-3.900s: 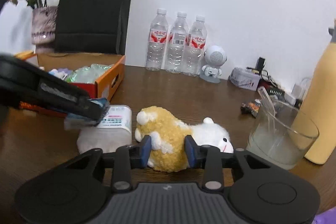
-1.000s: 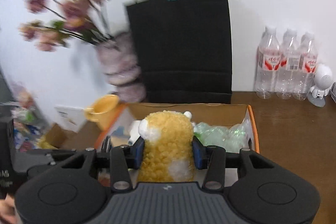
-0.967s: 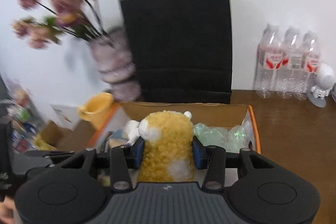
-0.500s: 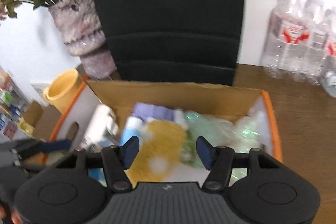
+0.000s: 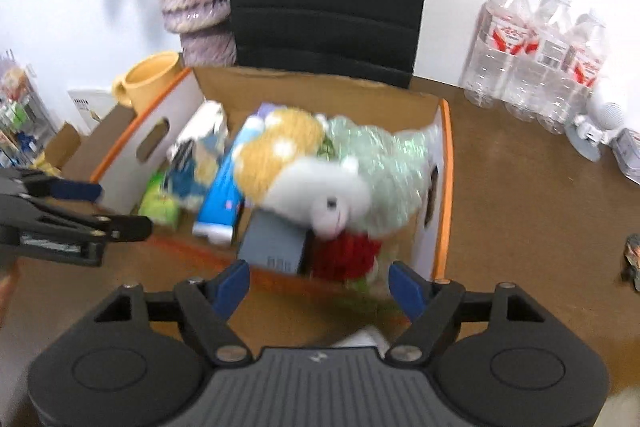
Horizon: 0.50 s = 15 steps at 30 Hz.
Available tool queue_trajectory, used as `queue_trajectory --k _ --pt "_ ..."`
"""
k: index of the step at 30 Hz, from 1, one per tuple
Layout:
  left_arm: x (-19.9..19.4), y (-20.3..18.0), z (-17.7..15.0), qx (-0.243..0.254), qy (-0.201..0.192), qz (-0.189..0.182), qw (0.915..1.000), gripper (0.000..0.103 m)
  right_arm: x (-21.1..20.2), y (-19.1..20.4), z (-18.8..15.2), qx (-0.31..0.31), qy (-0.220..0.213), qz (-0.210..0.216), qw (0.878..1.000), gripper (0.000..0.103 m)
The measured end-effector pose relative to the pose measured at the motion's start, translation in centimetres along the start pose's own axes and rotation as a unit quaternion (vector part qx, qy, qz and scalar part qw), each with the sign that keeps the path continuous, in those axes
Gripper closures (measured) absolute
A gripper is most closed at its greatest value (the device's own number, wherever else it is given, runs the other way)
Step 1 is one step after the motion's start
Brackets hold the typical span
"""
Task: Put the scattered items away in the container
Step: 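Lift both tools out of the box and back from it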
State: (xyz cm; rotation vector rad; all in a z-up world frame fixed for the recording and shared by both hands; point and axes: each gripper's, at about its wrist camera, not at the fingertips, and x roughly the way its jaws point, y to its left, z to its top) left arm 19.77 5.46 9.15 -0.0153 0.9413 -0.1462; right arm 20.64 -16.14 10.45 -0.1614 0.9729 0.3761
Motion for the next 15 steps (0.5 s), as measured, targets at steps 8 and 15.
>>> queue_trajectory --k 8,15 --pt "-5.6 -2.6 -4.9 0.020 -0.047 0.042 0.9978 0.000 -2.6 2.0 -4.4 0.025 -0.011 0.024 0.999 0.025" --pt "-9.3 -3.1 -11.6 -0.018 -0.123 0.050 0.9910 0.000 -5.6 3.0 -12.2 0.067 -0.094 0.030 0.993 0.013"
